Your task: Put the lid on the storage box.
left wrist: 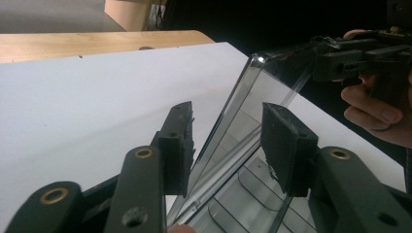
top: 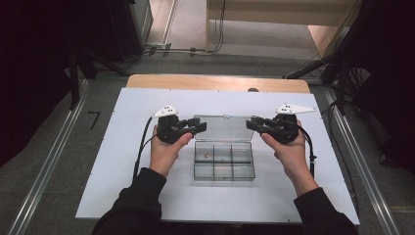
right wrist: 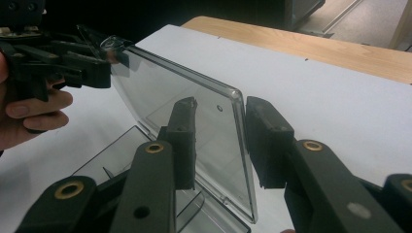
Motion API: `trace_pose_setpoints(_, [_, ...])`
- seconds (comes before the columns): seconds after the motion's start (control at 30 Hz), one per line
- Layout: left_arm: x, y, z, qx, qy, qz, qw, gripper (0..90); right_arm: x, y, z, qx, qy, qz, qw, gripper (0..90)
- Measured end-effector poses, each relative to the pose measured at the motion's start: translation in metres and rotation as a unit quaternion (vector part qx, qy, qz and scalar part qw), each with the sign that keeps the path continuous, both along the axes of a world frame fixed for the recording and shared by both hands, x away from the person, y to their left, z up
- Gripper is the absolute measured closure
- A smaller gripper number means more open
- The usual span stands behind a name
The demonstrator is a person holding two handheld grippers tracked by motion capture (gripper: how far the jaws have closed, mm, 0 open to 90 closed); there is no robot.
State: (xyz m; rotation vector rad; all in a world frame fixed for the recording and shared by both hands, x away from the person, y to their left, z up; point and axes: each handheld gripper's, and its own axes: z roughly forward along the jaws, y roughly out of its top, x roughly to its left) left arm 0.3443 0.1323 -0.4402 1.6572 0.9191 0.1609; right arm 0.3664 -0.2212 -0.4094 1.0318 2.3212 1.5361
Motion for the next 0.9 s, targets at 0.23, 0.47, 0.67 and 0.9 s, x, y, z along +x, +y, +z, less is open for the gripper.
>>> trace_pose_setpoints(0.23, [-0.013,0.013,-0.006,0.017,0.002,-0.007,0.9998,57.4,-0.006,-0.001,0.0,-0.001,-0.007,0.002,1.0,63.3])
trace_pose_setpoints(0.47, [-0.024,0.024,-0.02,0.015,0.018,-0.009,0.9997,68.5,-0.011,-0.002,-0.002,0.002,-0.012,0.003,0.9999,62.9])
trace_pose_setpoints(0.67, [-0.031,0.025,-0.026,0.022,0.028,-0.013,0.9993,79.9,-0.015,-0.002,-0.003,0.005,-0.017,0.002,0.9998,62.6])
trace_pose_setpoints(0.9, [-0.033,0.018,-0.027,0.021,0.022,-0.039,0.9988,90.0,-0.02,-0.003,-0.005,0.004,-0.023,0.004,0.9997,62.0])
